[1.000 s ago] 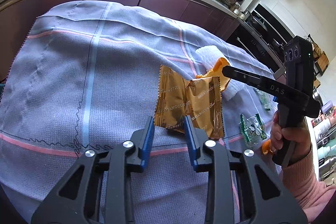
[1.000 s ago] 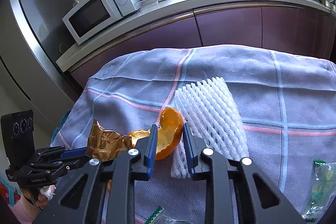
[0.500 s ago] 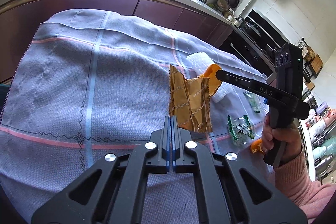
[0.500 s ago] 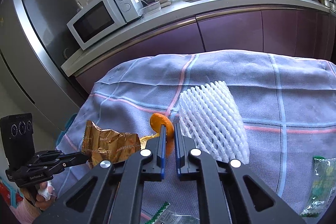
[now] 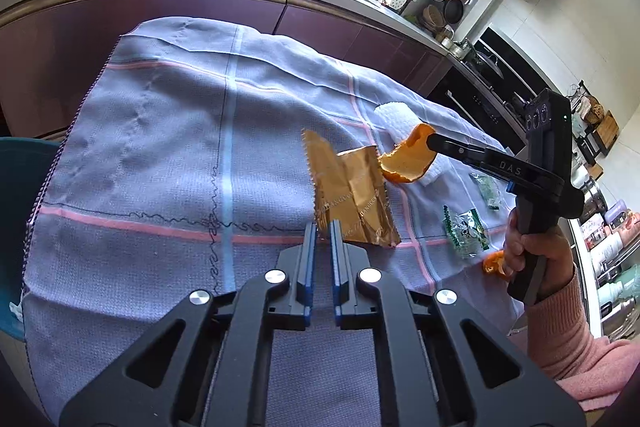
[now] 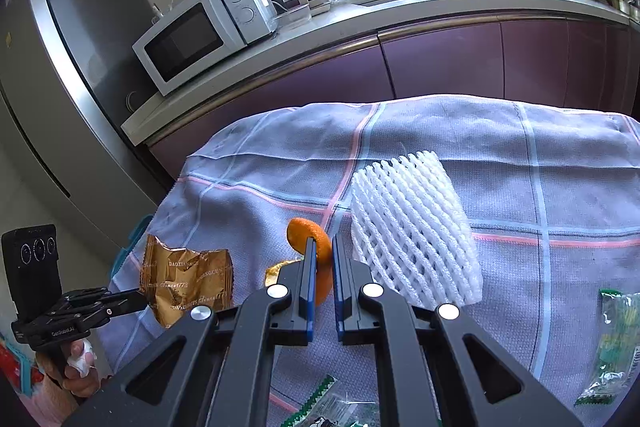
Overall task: Collect trash
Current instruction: 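Carry the gold wrapper and orange peel with both tools over the teal bin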
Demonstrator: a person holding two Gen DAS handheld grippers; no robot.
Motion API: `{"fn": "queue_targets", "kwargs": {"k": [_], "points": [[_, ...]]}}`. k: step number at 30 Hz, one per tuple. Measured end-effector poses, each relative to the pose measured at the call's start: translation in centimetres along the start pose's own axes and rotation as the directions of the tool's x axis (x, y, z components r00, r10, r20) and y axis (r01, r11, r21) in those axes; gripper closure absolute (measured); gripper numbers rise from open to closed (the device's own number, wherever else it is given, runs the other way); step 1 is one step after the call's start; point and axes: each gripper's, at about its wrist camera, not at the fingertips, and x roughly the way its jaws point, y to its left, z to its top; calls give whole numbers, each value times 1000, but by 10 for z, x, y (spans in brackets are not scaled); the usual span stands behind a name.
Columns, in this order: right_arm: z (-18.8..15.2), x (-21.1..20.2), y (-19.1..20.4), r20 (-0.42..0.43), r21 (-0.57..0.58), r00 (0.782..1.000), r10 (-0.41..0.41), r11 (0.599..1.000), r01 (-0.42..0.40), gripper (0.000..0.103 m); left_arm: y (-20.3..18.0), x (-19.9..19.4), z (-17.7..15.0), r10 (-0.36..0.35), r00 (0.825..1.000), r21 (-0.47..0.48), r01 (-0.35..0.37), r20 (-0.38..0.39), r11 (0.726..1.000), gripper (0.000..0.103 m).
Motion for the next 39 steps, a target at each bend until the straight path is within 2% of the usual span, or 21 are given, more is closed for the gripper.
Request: {"fn": "queue_targets", "kwargs": {"k": [1, 2, 3, 8, 11, 13, 15, 18, 24, 30, 39], "points": [[0, 2, 0, -7, 0, 1000, -3, 1000, 3, 94, 3, 1, 0, -3, 1000, -11, 3, -7, 1000, 83], [-1, 3, 0, -9, 2, 1000, -7, 1000, 7, 94, 5, 2, 1, -8, 1000, -21, 8, -13, 1000, 71], [-1, 4, 1, -12, 2, 1000, -8, 1000, 8, 93, 6, 4, 2, -1, 1000, -23, 1, -12, 1000, 65], [-1, 6, -1, -19, 3, 1000, -14, 1000, 14, 90, 8, 13, 8, 2, 999, -30, -3, -37, 1000, 54], [-2, 6, -1, -16, 6, 1000, -12, 1000, 12, 90, 5, 18, 9, -3, 999, -32, 2, -45, 999, 54], [-2, 5, -2, -10, 7, 1000, -10, 1000, 10, 94, 3, 22, 10, -19, 999, -37, 17, -50, 999, 57], [-2, 5, -2, -8, 8, 1000, -7, 1000, 7, 95, 0, 24, 10, -29, 998, -32, 27, -58, 999, 77], [-2, 3, -1, -3, 8, 1000, -2, 1000, 2, 96, -2, 28, 10, -21, 997, -36, 19, -68, 999, 89], [-2, -4, 2, 21, 5, 1000, 8, 1000, -9, 97, -3, 16, 10, -32, 999, -40, 31, -28, 999, 94], [1, -17, 13, 52, -3, 998, 30, 1000, -30, 97, 1, -14, 10, -19, 999, -33, 21, 36, 999, 94], [2, -23, 40, 70, -27, 991, 115, 993, -113, 97, 24, -59, 2, 23, 994, -71, -16, 108, 997, 94]]}}
